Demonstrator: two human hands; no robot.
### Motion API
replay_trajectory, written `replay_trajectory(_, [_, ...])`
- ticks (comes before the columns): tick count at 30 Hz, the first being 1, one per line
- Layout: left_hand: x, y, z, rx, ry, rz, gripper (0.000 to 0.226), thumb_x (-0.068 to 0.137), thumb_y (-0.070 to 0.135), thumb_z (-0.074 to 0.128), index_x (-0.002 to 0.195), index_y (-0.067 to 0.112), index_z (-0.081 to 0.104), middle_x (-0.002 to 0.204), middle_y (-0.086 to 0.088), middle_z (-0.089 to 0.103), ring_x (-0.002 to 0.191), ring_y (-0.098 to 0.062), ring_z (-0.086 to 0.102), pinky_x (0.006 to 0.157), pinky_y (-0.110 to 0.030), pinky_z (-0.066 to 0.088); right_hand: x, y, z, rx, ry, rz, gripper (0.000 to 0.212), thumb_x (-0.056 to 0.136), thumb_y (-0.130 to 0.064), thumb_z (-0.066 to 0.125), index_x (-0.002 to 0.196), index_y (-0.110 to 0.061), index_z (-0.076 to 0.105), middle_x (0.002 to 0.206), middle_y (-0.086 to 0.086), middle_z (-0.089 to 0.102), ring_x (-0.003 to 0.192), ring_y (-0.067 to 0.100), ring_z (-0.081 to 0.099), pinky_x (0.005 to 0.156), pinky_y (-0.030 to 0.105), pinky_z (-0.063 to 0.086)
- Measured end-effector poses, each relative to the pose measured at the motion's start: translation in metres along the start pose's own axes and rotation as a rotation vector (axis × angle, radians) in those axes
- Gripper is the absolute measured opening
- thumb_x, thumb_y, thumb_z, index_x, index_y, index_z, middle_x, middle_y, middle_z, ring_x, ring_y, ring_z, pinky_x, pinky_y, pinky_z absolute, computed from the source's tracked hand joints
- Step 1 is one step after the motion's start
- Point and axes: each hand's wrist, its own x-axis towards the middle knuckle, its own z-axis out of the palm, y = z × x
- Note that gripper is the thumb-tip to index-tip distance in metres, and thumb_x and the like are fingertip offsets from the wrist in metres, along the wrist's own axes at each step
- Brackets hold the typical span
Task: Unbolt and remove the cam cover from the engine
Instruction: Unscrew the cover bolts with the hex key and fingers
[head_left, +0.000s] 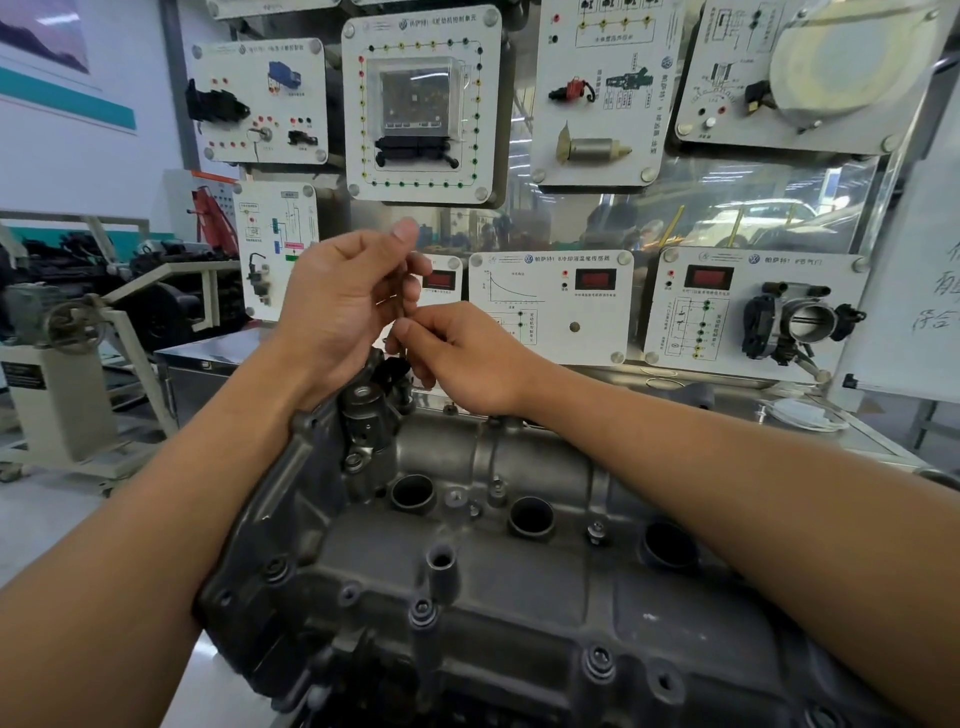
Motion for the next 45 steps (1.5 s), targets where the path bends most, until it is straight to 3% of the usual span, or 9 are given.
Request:
replay_trajectory(4, [0.000,0.000,0.003,0.140,0.101,0.109,0.044,0.077,0.026,0.078,0.064,0.018,0.037,0.051,-0.002,0.054,0.044,-0.015,0.047,0.046,-0.024,0.042,-0.002,-0.003,-0.001,-0.030,-0.008,-0.034,0.040,0.106,-0.016,0.042,0.072,-0.001,0.056,0.061,0.004,0.055,0.052,0.009,0.044,0.060,0.029,0.039])
replay_trajectory(9, [0.002,0.000,0.003,0.188,0.153,0.154,0.021,0.096,0.025,0.066,0.083,0.014,0.053,0.060,-0.002,0.067,0.048,-0.017,0.060,0.050,-0.026,0.050,-0.001,-0.002,-0.001,-0.016,0.065,-0.071,0.035,0.105,-0.013,0.044,0.084,0.006,0.064,0.062,0.005,0.057,0.062,0.017,0.050,0.069,0.038,0.045])
replay_trajectory(13, [0.002,0.002,0.003,0.183,0.067,0.192,0.011,0.102,0.022,0.055,0.097,0.014,0.059,0.073,-0.004,0.074,0.062,-0.020,0.069,0.060,-0.027,0.056,-0.001,-0.003,-0.003,0.000,0.147,-0.083,0.029,0.105,-0.014,0.046,0.089,0.000,0.066,0.057,-0.003,0.054,0.057,0.012,0.052,0.061,0.030,0.043])
replay_trajectory(17, [0.006,0.008,0.012,0.258,-0.016,0.138,0.016,0.104,0.020,0.051,0.095,0.015,0.064,0.077,-0.004,0.075,0.071,-0.021,0.071,0.065,-0.029,0.058,-0.006,-0.003,-0.012,-0.034,0.152,-0.071,0.033,0.104,-0.014,0.047,0.074,-0.013,0.061,0.056,-0.004,0.055,0.049,0.003,0.048,0.058,0.025,0.041])
replay_trajectory(22, [0.027,0.027,0.037,0.347,-0.246,-0.147,0.020,0.102,0.022,0.055,0.092,0.008,0.065,0.077,-0.007,0.075,0.075,-0.020,0.073,0.069,-0.029,0.060,-0.022,0.004,-0.048,-0.174,0.093,-0.035,0.031,0.104,-0.020,0.048,0.078,-0.019,0.064,0.060,0.002,0.059,0.056,0.016,0.055,0.063,0.033,0.046])
replay_trajectory(26, [0.041,0.030,0.062,0.415,-0.332,-0.159,0.021,0.101,0.024,0.058,0.093,0.006,0.066,0.076,-0.011,0.076,0.070,-0.021,0.073,0.069,-0.034,0.063,-0.037,0.010,-0.058,-0.075,0.170,-0.001,0.028,0.105,-0.019,0.048,0.081,-0.019,0.064,0.062,0.014,0.062,0.058,0.028,0.057,0.059,0.032,0.046])
replay_trajectory(32, [0.037,0.001,0.069,0.650,-0.325,-0.062,0.025,0.100,0.027,0.059,0.087,0.008,0.068,0.066,-0.006,0.074,0.057,-0.014,0.069,0.057,-0.031,0.058,-0.046,0.020,-0.046,-0.148,0.091,0.017,0.047,0.104,-0.010,0.048,0.063,-0.035,0.049,0.061,-0.006,0.057,0.054,0.001,0.050,0.062,0.015,0.040])
replay_trajectory(36, [0.033,-0.007,0.062,0.585,-0.292,-0.051,0.024,0.101,0.025,0.058,0.084,0.011,0.067,0.065,-0.005,0.073,0.056,-0.014,0.067,0.051,-0.023,0.052,-0.046,0.019,-0.046,-0.178,0.066,0.004,0.048,0.103,-0.009,0.048,0.063,-0.035,0.048,0.064,-0.002,0.060,0.059,0.004,0.052,0.068,0.022,0.043])
replay_trajectory(45, [0.025,-0.002,0.062,0.532,-0.284,-0.064,0.023,0.102,0.026,0.056,0.088,0.011,0.066,0.065,-0.007,0.073,0.059,-0.018,0.068,0.055,-0.025,0.057,-0.052,0.018,-0.046,-0.211,0.087,-0.007,0.047,0.103,-0.011,0.049,0.064,-0.037,0.046,0.063,-0.011,0.055,0.061,0.002,0.051,0.068,0.022,0.040])
